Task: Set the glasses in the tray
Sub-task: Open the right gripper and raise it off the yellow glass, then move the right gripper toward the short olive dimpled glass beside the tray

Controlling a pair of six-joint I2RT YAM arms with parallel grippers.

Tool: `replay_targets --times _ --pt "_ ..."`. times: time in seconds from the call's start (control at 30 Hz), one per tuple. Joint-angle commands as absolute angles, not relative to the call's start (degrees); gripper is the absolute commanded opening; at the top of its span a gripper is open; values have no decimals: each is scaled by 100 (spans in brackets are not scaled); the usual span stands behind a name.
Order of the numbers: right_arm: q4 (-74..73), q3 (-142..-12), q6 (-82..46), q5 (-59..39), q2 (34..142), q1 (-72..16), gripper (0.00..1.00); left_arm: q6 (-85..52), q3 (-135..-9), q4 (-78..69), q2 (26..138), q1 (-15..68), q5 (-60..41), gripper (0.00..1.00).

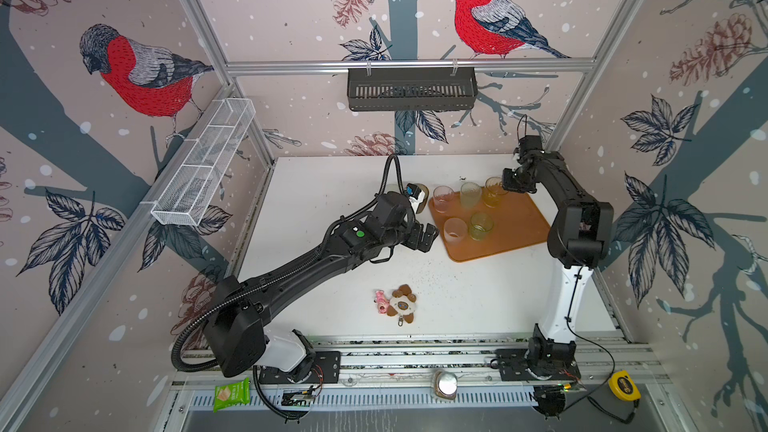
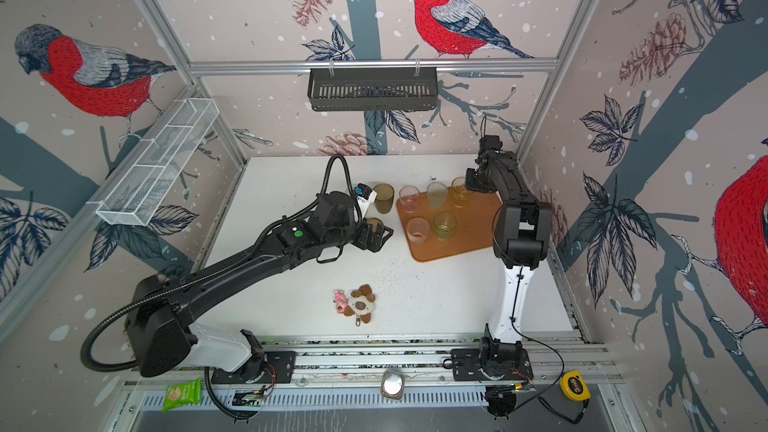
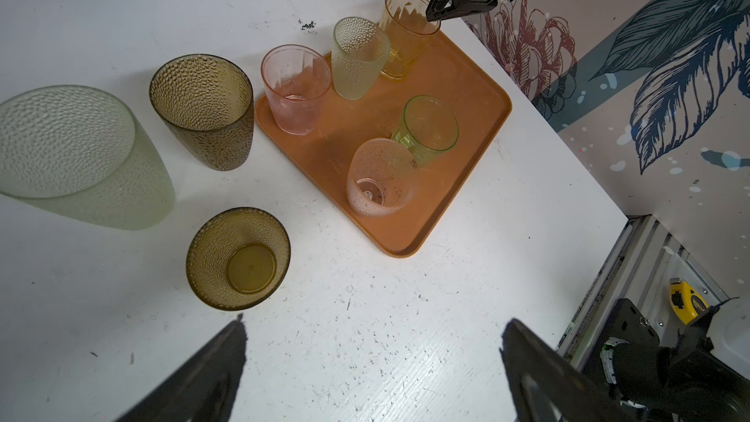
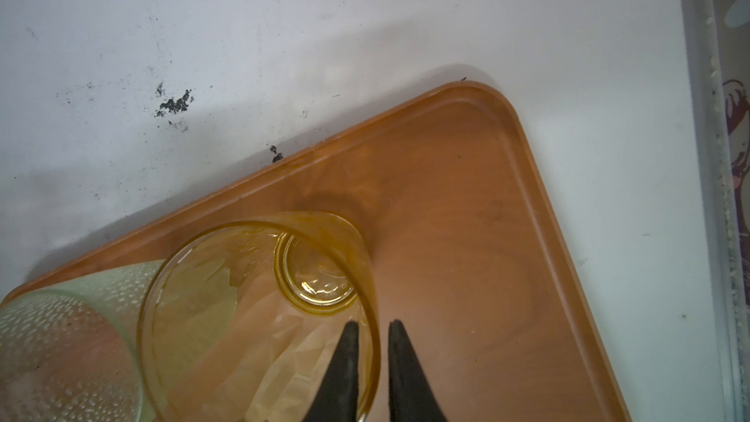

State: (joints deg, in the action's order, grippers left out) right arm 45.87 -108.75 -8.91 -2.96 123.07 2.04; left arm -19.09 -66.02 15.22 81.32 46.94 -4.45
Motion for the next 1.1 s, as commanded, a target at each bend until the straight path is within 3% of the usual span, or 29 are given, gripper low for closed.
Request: replay_targets --times 0.0,0.67,1.07 --pt "4558 -10898 -923 -255 12201 179 22 -1870 -6600 1364 8077 4693 -439 98" --pt "4667 -10746 -877 -53 11245 1 50 -1887 -6641 1292 8102 4755 -490 98" --pt "4706 -10297 -1031 -53 10401 -485 52 -2185 -6798 1103 8390 4755 -606 98"
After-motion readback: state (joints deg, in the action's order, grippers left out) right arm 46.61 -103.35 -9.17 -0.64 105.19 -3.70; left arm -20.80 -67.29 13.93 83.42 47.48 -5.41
